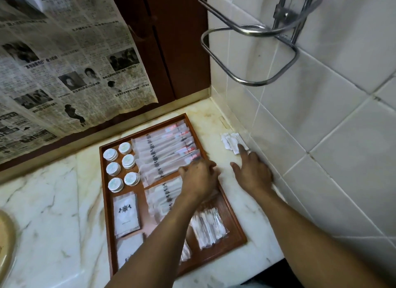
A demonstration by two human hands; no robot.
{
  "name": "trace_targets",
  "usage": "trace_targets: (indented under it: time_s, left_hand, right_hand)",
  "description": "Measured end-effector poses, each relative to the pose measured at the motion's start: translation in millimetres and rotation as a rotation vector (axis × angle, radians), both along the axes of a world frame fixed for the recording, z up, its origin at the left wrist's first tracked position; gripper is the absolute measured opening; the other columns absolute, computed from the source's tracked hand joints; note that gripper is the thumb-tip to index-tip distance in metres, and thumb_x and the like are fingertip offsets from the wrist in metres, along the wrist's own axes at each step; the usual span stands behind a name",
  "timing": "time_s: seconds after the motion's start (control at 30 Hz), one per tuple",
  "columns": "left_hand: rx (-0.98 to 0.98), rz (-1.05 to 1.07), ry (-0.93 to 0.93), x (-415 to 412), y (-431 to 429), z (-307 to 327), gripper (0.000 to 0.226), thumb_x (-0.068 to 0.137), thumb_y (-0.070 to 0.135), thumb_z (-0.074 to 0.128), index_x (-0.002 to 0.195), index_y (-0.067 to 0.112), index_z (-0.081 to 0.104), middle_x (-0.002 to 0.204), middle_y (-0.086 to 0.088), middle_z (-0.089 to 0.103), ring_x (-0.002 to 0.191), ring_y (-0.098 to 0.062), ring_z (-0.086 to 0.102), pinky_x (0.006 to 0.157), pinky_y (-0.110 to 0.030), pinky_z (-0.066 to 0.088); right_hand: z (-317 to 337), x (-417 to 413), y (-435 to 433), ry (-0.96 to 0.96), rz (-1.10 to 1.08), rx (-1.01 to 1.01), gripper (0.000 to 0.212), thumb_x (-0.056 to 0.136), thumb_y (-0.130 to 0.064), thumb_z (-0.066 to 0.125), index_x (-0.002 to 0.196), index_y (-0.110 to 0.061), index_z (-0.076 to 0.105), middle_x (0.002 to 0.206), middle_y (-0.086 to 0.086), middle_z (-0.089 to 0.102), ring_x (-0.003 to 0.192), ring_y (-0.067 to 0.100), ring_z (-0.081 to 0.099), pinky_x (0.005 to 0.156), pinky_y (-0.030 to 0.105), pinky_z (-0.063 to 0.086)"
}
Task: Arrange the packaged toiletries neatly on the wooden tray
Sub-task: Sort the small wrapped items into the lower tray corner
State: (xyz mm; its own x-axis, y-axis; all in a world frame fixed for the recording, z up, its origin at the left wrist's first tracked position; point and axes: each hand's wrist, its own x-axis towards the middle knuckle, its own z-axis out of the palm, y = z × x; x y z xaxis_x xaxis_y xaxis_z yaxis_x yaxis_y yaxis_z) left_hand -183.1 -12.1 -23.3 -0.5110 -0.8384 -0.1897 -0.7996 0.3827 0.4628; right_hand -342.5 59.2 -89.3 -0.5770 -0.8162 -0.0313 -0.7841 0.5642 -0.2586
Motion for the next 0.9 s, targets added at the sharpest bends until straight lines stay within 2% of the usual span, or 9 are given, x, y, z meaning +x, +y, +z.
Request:
trace_targets:
  time_s: [0.07,0.13,0.27,0.4,0.53,0.6,0.73,0.8,0.9]
  left_hand:
    - [0.000,-0.020,-0.030,-12,-9,-2,0.029,0.100,0.039,0.056,0.124,0.027,0.068,0.117,0.005,0.071,0.120,-0.020,0.058,0.099,-0.049,0.029]
    - [0.000,-0.046,-0.062,-23,-20,-5,0.032,0.101,0.038,0.054,0.127,0.026,0.067,0.123,0.003,0.069,0.122,-0.022,0.057,0.099,-0.050,0.028]
    - [-0.003,-0.041,-0.084,-46,-41,-7,0.032,0.100,0.035,0.055,0.128,0.025,0.067,0.127,0.001,0.067,0.120,-0.024,0.058,0.101,-0.051,0.026]
    - [0.023,-0.031,-0.069,-66,-61,-8,0.033,0.100,0.033,0.057,0.130,0.023,0.067,0.130,-0.001,0.065,0.120,-0.026,0.059,0.104,-0.046,0.027]
    - [0.048,-0.047,-0.061,-81,-76,-14,0.036,0.097,0.034,0.061,0.132,0.027,0.063,0.132,-0.006,0.061,0.123,-0.031,0.057,0.106,-0.052,0.033]
    - [0.041,-0.080,-0.086,-88,-81,-14,0.041,0.097,0.036,0.061,0.138,0.030,0.058,0.134,-0.009,0.056,0.126,-0.033,0.054,0.108,-0.057,0.034]
    - [0.019,-0.162,-0.179,-100,-87,-15,0.051,0.097,0.043,0.059,0.147,0.037,0.047,0.137,-0.010,0.049,0.130,-0.033,0.048,0.108,-0.055,0.028]
    - [0.022,-0.180,-0.212,-104,-89,-16,0.051,0.097,0.045,0.060,0.146,0.038,0.049,0.137,-0.009,0.047,0.130,-0.032,0.047,0.107,-0.054,0.024]
    - [0.029,-0.180,-0.217,-106,-90,-19,0.050,0.096,0.045,0.063,0.144,0.036,0.051,0.137,-0.008,0.046,0.129,-0.032,0.047,0.107,-0.054,0.024]
  right_hand:
    - [-8,5,3,0.153,0.015,-0.041,0.056,0.097,-0.053,0.051,0.147,-0.029,0.045,0.103,0.013,0.057,0.070,0.034,0.064,0.052,0.036,0.045]
    - [-17,7,8,0.252,0.024,-0.101,0.045,0.098,-0.051,0.051,0.137,-0.029,0.058,0.095,0.010,0.058,0.058,0.029,0.060,0.047,0.030,0.041]
    - [-20,5,9,0.252,0.045,-0.206,0.035,0.098,-0.047,0.054,0.123,-0.027,0.067,0.094,0.003,0.062,0.060,0.024,0.063,0.047,0.029,0.043]
    - [-19,2,10,0.193,0.028,-0.272,0.028,0.100,-0.044,0.052,0.117,-0.027,0.066,0.095,0.000,0.061,0.068,0.024,0.066,0.049,0.031,0.046]
    - [-19,4,4,0.209,-0.040,-0.226,0.050,0.095,-0.048,0.056,0.139,-0.025,0.053,0.102,0.003,0.062,0.072,0.025,0.065,0.048,0.033,0.048]
    - [-21,5,1,0.235,-0.087,-0.183,0.057,0.095,-0.053,0.053,0.142,-0.020,0.052,0.105,0.005,0.062,0.072,0.025,0.066,0.050,0.033,0.048]
    - [-23,4,2,0.236,-0.094,-0.261,0.040,0.097,-0.049,0.056,0.122,-0.018,0.065,0.091,0.005,0.063,0.065,0.027,0.065,0.047,0.033,0.045]
    - [-24,4,4,0.237,-0.105,-0.330,0.029,0.100,-0.042,0.056,0.109,-0.018,0.069,0.085,0.004,0.065,0.063,0.027,0.065,0.047,0.033,0.047]
    - [-26,3,5,0.227,-0.140,-0.382,0.025,0.103,-0.037,0.053,0.097,-0.018,0.069,0.081,0.002,0.064,0.063,0.026,0.063,0.049,0.035,0.048]
